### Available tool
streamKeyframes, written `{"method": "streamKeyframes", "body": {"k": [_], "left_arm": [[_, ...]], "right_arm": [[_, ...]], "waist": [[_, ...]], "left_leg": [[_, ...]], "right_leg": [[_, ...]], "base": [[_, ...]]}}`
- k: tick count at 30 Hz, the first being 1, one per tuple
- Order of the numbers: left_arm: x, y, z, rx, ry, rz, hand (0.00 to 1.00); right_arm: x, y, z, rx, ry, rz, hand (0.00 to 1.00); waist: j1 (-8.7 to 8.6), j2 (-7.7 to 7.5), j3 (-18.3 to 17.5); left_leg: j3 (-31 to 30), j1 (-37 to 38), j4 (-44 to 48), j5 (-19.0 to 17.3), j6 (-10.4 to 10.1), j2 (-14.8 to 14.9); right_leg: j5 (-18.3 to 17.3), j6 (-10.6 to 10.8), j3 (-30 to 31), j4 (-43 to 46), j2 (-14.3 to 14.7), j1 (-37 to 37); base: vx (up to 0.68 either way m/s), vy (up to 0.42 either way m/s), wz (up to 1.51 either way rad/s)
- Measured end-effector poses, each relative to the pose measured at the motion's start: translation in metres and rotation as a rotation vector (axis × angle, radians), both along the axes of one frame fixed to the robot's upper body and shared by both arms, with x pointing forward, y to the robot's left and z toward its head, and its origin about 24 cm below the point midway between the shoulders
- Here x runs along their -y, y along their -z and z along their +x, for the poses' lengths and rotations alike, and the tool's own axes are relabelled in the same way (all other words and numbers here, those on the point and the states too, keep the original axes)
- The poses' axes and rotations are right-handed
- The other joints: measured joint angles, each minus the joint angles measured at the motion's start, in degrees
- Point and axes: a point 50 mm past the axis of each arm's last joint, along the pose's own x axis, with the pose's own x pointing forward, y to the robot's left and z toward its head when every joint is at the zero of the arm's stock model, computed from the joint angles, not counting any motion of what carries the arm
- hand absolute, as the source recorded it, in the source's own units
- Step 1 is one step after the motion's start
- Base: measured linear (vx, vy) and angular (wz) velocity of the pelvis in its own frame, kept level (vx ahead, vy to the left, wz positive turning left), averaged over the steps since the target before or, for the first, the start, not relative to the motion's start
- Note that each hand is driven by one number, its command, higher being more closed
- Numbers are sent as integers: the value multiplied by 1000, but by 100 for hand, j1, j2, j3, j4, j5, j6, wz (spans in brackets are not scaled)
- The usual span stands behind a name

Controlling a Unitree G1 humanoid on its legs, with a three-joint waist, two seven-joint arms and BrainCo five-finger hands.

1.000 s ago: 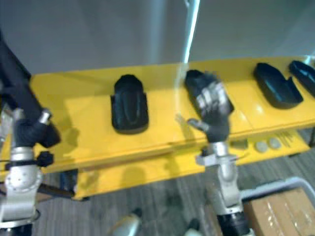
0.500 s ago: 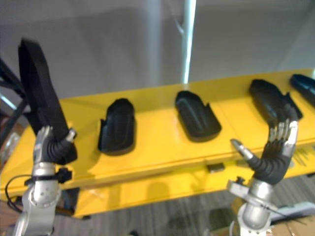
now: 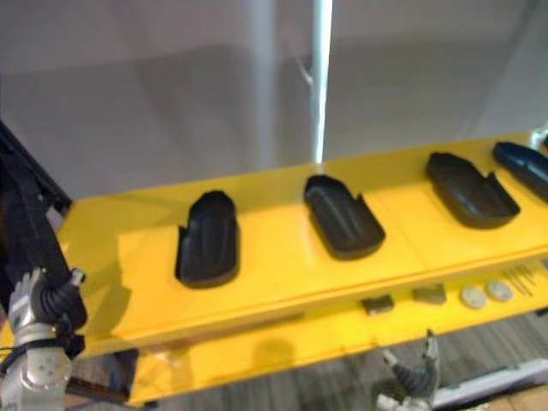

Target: Walk over and take plastic housings, then place them on the shelf

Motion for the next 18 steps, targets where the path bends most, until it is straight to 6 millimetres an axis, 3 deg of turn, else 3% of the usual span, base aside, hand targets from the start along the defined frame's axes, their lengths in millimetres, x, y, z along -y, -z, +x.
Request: {"method": "streamKeyframes", "body": {"k": [4, 11, 18], "left_arm": [[-2, -4, 7, -9, 22, 9, 100], [-18, -21, 38, -94, 150, 129, 100], [-20, -1, 59, -277, 258, 137, 100]], "right_arm": [[1, 17, -14, -89, 62, 74, 0], [-6, 42, -36, -270, 40, 137, 0], [4, 46, -44, -326, -3, 124, 0]], "waist": [[26, 12, -2], [15, 12, 0], [-73, 46, -3]], "left_leg": [[-15, 3, -37, 48, 15, -12], [20, 14, -220, 129, 50, -81], [158, 55, -535, 314, 46, -66]], "right_leg": [[107, -13, 0, -14, 7, -6], [225, -36, 29, -152, 0, -23], [229, -30, 210, -305, 53, -131]], "base": [[27, 17, 5], [-16, 5, -1], [-22, -1, -10]]}}
